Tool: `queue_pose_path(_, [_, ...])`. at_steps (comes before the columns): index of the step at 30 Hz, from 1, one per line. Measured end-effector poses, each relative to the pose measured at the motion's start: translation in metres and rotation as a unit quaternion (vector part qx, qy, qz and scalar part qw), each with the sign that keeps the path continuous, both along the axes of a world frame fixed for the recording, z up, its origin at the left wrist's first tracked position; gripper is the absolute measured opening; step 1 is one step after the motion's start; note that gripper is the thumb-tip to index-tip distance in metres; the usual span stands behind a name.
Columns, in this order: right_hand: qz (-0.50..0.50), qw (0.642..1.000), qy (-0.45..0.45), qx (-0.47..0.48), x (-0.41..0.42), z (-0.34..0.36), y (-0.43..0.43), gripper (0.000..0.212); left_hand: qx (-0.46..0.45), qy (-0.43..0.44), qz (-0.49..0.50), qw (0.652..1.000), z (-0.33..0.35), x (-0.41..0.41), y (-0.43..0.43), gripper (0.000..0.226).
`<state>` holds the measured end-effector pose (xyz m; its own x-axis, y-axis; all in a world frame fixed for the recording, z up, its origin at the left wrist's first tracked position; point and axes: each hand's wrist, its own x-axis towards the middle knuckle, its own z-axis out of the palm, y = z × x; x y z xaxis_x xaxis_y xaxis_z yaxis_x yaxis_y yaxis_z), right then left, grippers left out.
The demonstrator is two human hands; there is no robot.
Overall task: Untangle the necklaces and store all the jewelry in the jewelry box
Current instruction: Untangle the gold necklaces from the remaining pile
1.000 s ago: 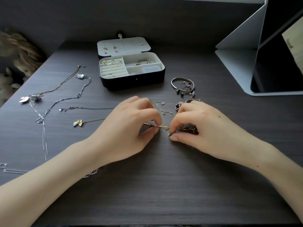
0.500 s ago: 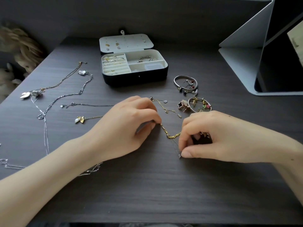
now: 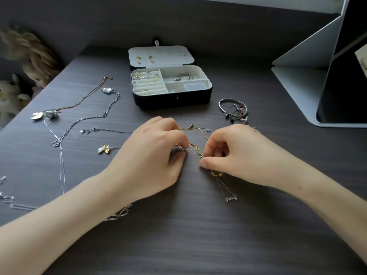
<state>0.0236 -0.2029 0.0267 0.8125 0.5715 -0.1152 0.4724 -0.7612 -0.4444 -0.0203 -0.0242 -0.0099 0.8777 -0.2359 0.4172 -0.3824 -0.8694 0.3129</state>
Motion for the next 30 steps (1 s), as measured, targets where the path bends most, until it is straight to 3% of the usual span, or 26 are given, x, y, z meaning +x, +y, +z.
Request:
queue_pose_path(10, [0.014,0.999,0.005,-0.029,-0.004,0.001,-0.01,0.015,0.034,0.056,-0.085,0.994,0.003,0.01,-0.003,0.023])
queue_pose_path(17, [0.032,0.999,0.026,-0.017,-0.005,0.003,-0.015,0.014,0.094,0.033,-0.121,0.988,-0.003,0.014,-0.005,0.029])
queue_pose_path(24, [0.056,0.997,0.011,0.056,-0.007,-0.004,-0.013,0.009,-0.041,0.072,-0.122,0.989,-0.009,0.014,-0.004,0.013])
queue_pose_path(30, [0.061,0.996,-0.041,0.047,-0.006,-0.011,-0.004,0.018,-0.079,0.049,-0.093,0.991,-0.007,0.015,-0.008,0.021])
